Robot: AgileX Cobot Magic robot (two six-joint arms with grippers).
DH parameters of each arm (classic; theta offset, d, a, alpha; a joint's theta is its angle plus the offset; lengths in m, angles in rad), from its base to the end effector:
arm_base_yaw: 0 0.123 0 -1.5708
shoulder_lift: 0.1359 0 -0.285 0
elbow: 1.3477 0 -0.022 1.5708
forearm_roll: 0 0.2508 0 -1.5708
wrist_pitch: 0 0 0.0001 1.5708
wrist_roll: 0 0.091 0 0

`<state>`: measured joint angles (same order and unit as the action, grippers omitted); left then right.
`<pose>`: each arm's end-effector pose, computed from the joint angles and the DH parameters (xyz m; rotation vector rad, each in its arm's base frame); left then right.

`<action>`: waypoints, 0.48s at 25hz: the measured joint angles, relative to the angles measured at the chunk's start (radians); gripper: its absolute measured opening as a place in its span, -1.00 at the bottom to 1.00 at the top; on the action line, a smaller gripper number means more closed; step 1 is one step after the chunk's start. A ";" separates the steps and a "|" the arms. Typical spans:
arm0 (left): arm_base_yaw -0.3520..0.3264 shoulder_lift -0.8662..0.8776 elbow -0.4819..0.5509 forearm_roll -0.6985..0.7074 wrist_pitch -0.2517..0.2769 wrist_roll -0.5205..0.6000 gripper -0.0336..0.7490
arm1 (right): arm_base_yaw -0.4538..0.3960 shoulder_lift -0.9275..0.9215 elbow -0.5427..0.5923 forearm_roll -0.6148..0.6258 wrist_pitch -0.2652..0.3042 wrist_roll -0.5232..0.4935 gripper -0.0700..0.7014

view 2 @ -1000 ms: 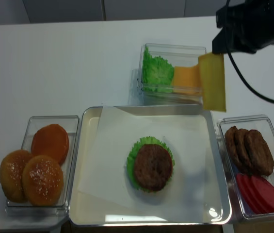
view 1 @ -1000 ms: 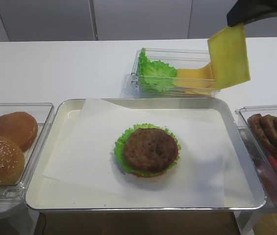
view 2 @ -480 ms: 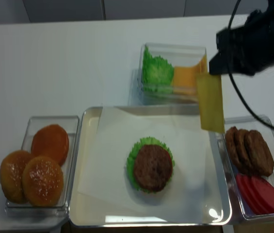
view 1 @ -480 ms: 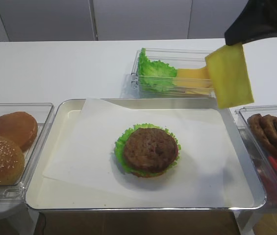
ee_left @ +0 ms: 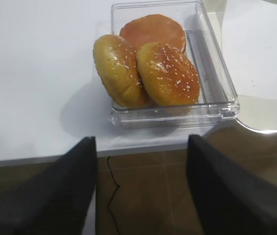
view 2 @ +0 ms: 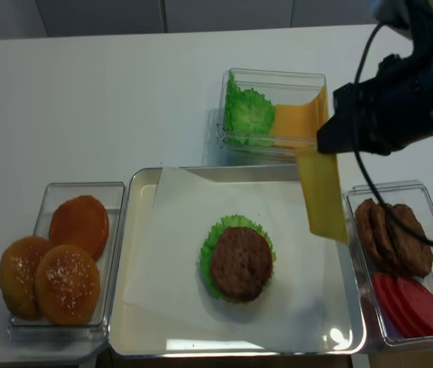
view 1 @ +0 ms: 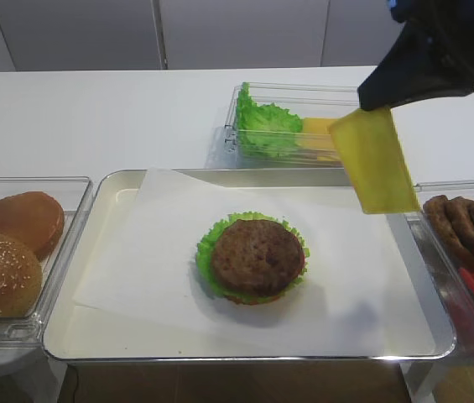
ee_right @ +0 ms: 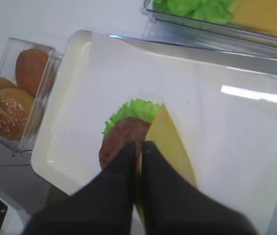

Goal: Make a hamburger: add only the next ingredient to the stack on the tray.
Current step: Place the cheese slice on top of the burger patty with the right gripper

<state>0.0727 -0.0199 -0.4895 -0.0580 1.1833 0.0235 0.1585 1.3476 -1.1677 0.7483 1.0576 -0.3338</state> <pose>-0.0119 -0.0058 0.2647 -0.0456 2.1555 -0.0149 0.2541 0.0953 0.3436 -0.3203 2.5099 0.9121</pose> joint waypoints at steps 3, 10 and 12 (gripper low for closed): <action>0.000 0.000 0.000 0.000 0.000 0.000 0.18 | 0.060 -0.002 0.001 0.000 -0.011 0.000 -0.72; 0.000 0.000 0.000 0.000 0.000 0.000 0.18 | 0.159 -0.002 0.002 0.002 -0.051 0.009 -0.72; 0.000 0.000 0.000 0.000 0.000 0.000 0.18 | 0.183 -0.002 0.002 0.002 -0.058 0.015 -0.72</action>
<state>0.0727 -0.0199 -0.4895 -0.0580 1.1833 0.0235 0.3414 1.3455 -1.1654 0.7500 0.9998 -0.3190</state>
